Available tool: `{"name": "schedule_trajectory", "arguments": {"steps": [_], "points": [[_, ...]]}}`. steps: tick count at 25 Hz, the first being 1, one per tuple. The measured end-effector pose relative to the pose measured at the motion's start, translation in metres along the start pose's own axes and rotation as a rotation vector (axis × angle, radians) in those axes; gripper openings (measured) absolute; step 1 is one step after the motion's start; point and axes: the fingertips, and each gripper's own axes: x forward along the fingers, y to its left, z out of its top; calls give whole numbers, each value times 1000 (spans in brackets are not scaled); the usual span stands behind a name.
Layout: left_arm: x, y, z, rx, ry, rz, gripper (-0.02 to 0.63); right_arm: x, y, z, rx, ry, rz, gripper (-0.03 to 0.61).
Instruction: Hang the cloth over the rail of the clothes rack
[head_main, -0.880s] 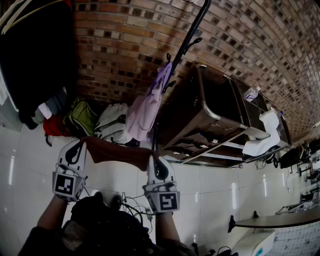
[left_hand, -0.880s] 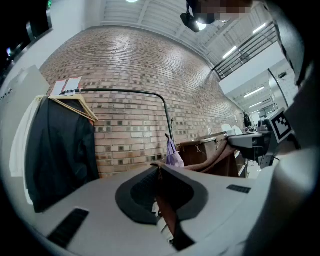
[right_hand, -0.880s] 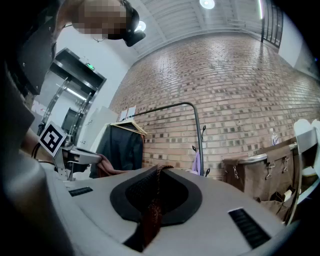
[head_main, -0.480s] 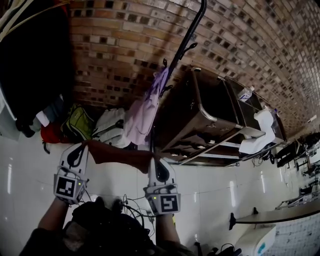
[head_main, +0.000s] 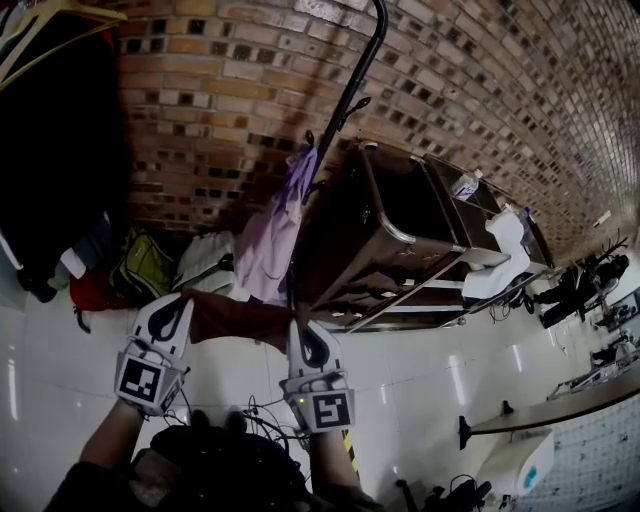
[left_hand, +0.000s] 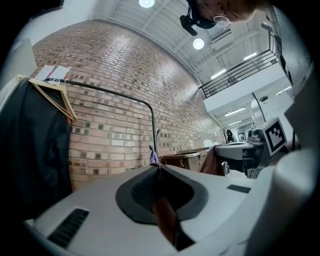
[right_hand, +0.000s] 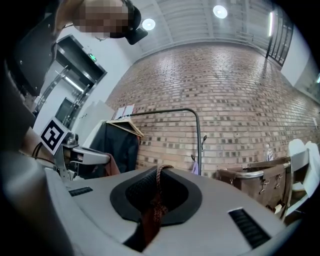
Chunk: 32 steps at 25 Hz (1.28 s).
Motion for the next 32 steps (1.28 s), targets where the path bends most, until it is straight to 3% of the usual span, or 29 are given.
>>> {"name": "schedule_trajectory", "arguments": {"steps": [6,16,24,32], "points": [[1,-12,4,5,-28,-129,20,6,24,-3,-31,26,-2,28],[6,-27,3,-22,-34,-245,20,2,21,-3,-22,39,-47,28],[62,-57,-6,-6,-24,-266,20,27,-25,-27,-21,28,-1,28],[158,-86,-3,-2,-33,-240,20,60,-129,-30,-11,-6,25,28]]}}
